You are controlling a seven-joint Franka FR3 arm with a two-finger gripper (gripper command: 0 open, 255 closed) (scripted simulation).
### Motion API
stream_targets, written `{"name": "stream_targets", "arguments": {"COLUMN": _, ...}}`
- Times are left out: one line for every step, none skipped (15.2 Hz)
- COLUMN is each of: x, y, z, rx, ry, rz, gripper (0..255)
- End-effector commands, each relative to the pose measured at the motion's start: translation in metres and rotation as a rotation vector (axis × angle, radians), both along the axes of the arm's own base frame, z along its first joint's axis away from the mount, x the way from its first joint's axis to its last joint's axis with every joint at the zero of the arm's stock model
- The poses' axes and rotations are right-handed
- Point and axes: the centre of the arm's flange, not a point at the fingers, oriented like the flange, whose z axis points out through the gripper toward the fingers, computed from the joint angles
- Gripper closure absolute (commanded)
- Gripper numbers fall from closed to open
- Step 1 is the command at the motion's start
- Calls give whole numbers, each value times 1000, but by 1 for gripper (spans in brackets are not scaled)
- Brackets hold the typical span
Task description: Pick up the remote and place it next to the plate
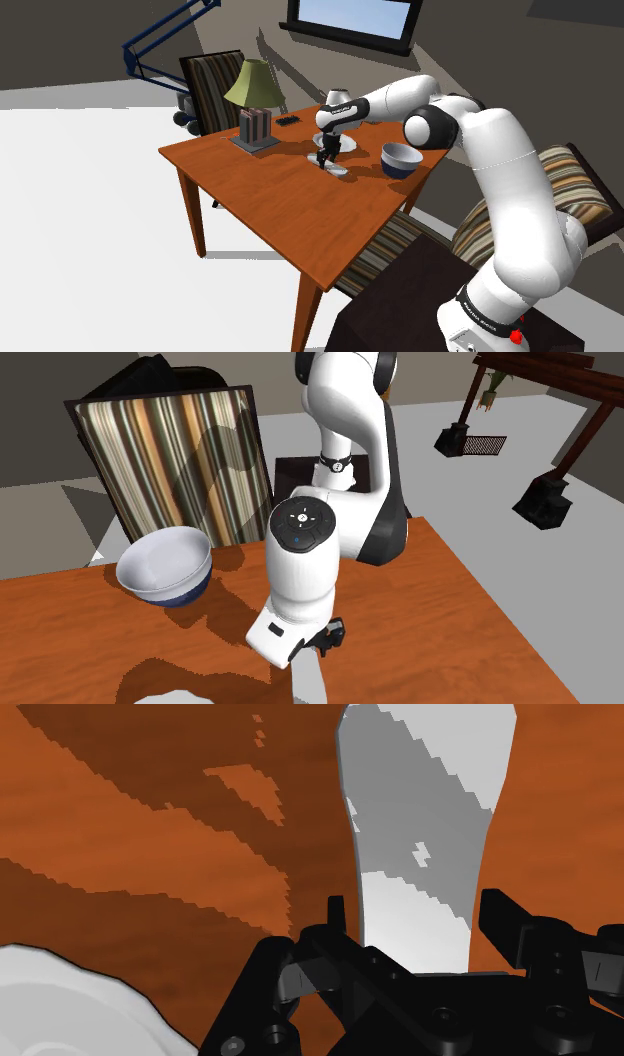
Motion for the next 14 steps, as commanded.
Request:
{"name": "stream_targets", "arguments": {"x": 0, "y": 0, "z": -4, "rx": 0, "ry": -1, "rz": 0, "gripper": 255}}
{"name": "stream_targets", "arguments": {"x": 0, "y": 0, "z": -4, "rx": 0, "ry": -1, "rz": 0, "gripper": 255}}
{"name": "stream_targets", "arguments": {"x": 0, "y": 0, "z": -4, "rx": 0, "ry": -1, "rz": 0, "gripper": 255}}
{"name": "stream_targets", "arguments": {"x": 0, "y": 0, "z": -4, "rx": 0, "ry": -1, "rz": 0, "gripper": 255}}
{"name": "stream_targets", "arguments": {"x": 0, "y": 0, "z": -4, "rx": 0, "ry": -1, "rz": 0, "gripper": 255}}
{"name": "stream_targets", "arguments": {"x": 0, "y": 0, "z": -4, "rx": 0, "ry": -1, "rz": 0, "gripper": 255}}
{"name": "stream_targets", "arguments": {"x": 0, "y": 0, "z": -4, "rx": 0, "ry": -1, "rz": 0, "gripper": 255}}
{"name": "stream_targets", "arguments": {"x": 0, "y": 0, "z": -4, "rx": 0, "ry": -1, "rz": 0, "gripper": 255}}
{"name": "stream_targets", "arguments": {"x": 0, "y": 0, "z": -4, "rx": 0, "ry": -1, "rz": 0, "gripper": 0}}
{"name": "stream_targets", "arguments": {"x": 0, "y": 0, "z": -4, "rx": 0, "ry": -1, "rz": 0, "gripper": 0}}
{"name": "stream_targets", "arguments": {"x": 0, "y": 0, "z": -4, "rx": 0, "ry": -1, "rz": 0, "gripper": 0}}
{"name": "stream_targets", "arguments": {"x": 0, "y": 0, "z": -4, "rx": 0, "ry": -1, "rz": 0, "gripper": 0}}
{"name": "stream_targets", "arguments": {"x": 0, "y": 0, "z": -4, "rx": 0, "ry": -1, "rz": 0, "gripper": 0}}
{"name": "stream_targets", "arguments": {"x": 0, "y": 0, "z": -4, "rx": 0, "ry": -1, "rz": 0, "gripper": 0}}
